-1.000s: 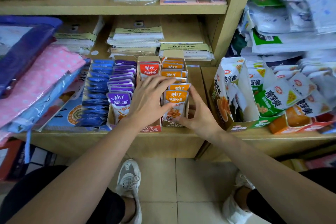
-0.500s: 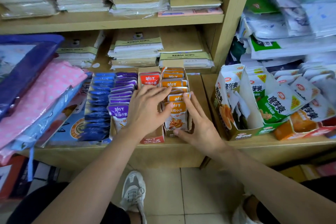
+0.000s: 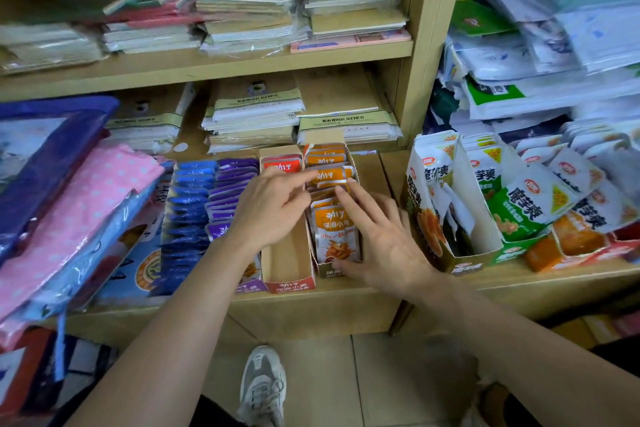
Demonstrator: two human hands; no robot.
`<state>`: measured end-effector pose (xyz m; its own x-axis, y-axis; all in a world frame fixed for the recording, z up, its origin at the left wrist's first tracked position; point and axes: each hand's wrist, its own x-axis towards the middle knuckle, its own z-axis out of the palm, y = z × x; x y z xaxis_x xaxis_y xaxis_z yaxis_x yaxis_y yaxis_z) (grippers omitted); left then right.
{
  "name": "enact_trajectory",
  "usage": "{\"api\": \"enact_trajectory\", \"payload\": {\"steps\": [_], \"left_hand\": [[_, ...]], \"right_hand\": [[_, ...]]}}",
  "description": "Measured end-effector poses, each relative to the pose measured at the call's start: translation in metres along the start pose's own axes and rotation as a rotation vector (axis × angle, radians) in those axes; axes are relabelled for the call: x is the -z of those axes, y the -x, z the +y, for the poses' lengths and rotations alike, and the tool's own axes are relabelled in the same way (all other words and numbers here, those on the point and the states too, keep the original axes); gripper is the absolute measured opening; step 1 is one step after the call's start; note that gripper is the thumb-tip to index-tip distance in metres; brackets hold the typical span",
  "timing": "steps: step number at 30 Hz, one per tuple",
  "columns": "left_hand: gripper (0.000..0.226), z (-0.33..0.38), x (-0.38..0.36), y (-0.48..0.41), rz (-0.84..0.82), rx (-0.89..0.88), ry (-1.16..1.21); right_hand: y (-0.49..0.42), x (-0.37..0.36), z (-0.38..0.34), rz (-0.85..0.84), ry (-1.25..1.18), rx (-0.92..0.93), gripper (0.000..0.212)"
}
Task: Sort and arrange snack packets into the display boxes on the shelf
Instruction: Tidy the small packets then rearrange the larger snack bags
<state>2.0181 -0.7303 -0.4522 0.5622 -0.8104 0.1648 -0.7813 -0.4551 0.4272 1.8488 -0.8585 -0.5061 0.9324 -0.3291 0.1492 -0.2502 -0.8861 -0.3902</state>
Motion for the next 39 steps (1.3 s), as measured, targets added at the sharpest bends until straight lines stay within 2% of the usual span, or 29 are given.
{"api": "enact_trajectory", "payload": {"steps": [3, 6, 10, 13, 20, 27, 33, 36, 39], "left_hand": [[0.036, -0.001, 0.007, -0.018, -0.009, -0.045, -0.142], [0.032, 0.001, 0.013, -0.040, -0.177, -0.057, -0.196], [0.024, -0.002, 0.015, -0.064, -0.319, -0.069, -0.134], [0.014, -0.002, 0.013, -0.073, -0.342, -0.099, -0.162], [0.016, 0.003, 0.011, -0.073, -0.414, -0.057, -0.123], [0.011, 0.004, 0.013, -0.066, -0.349, -0.105, -0.068], [0.019, -0.001, 0.034, -0.043, -0.032, -0.143, -0.026], [0.023, -0.001, 0.027, -0.030, -0.048, -0.152, -0.039], [0.026, 0.001, 0.019, -0.025, -0.047, -0.145, -0.023]], "right_hand": [[-0.001, 0.002, -0.002, 0.011, 0.054, 0.030, 0.111], [-0.003, 0.004, 0.000, 0.017, 0.095, 0.024, 0.103], [0.000, 0.004, 0.002, 0.034, 0.102, 0.027, 0.098], [0.001, 0.004, 0.001, 0.053, 0.123, 0.043, 0.095], [0.003, 0.001, -0.002, 0.061, 0.154, 0.050, 0.096], [0.003, 0.003, -0.003, 0.020, 0.131, 0.001, 0.105], [0.001, 0.000, -0.003, 0.015, 0.000, 0.064, 0.107], [-0.001, -0.001, -0.001, 0.051, -0.084, 0.066, 0.113], [-0.006, -0.002, 0.002, -0.003, -0.110, 0.045, 0.111]]}}
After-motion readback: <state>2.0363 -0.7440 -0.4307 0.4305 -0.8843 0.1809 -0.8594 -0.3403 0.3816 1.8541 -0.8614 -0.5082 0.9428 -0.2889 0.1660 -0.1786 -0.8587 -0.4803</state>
